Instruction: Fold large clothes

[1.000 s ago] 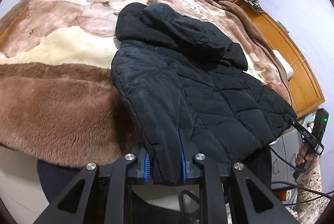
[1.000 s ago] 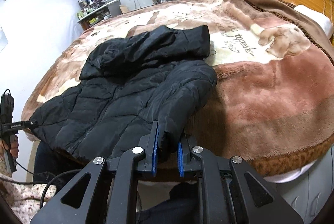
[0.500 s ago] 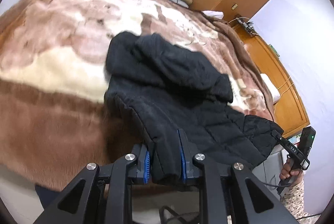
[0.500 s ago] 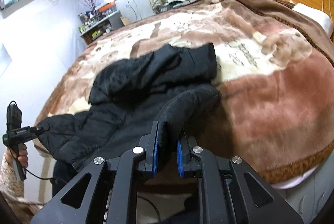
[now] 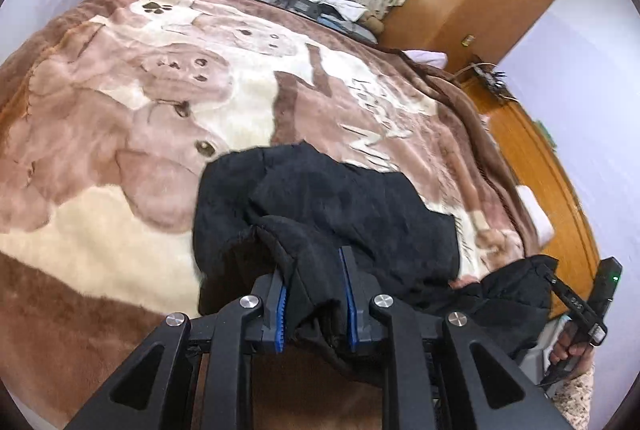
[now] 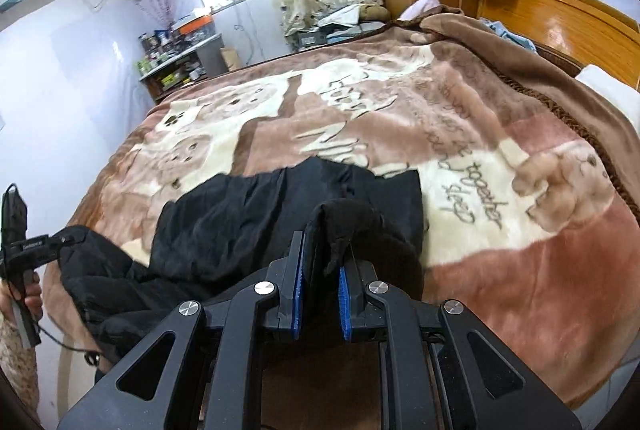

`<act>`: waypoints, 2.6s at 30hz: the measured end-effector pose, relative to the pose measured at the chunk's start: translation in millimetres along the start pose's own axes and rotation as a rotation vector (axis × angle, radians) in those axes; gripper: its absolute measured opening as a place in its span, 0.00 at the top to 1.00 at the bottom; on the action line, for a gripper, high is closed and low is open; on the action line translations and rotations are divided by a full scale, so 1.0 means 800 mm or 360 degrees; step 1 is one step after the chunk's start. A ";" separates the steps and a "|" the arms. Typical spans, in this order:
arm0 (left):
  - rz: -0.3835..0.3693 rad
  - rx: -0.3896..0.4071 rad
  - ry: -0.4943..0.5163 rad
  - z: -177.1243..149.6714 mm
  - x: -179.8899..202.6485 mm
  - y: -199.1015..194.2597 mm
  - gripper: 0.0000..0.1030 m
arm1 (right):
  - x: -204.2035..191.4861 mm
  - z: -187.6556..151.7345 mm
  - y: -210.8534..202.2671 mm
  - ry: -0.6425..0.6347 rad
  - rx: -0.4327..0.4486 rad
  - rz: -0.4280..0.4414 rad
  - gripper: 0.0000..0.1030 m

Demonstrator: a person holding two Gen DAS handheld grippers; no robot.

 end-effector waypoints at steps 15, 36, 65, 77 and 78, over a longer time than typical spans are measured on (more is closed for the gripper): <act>0.0126 -0.0075 -0.0154 0.090 -0.029 0.099 0.67 | 0.033 0.076 0.112 0.0156 -0.0160 -0.0070 0.86; 0.0148 0.0380 -0.0304 0.103 -0.126 0.015 0.24 | 0.088 0.103 0.149 0.0129 -0.0132 -0.0226 0.49; 0.0370 -0.0204 0.0193 0.100 -0.065 0.238 0.49 | 0.088 0.067 0.312 -0.0078 -0.0424 0.0256 0.74; 0.0506 -0.0038 0.0313 0.136 -0.026 0.240 0.81 | 0.104 0.095 0.260 -0.0057 -0.0126 0.0047 0.87; 0.0545 -0.0057 0.0349 0.135 -0.025 0.252 0.80 | 0.104 0.090 0.279 -0.0060 -0.0205 -0.0004 0.87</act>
Point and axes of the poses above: each gripper's, at about its wrist camera, not at the fingertips, and y roughly the way its jaws point, x to its right, z to its top, the point moved 2 cm from there along y, roughly the way its jaws point, and after that the axes turned 10 degrees about -y, right-handed, at the moved point
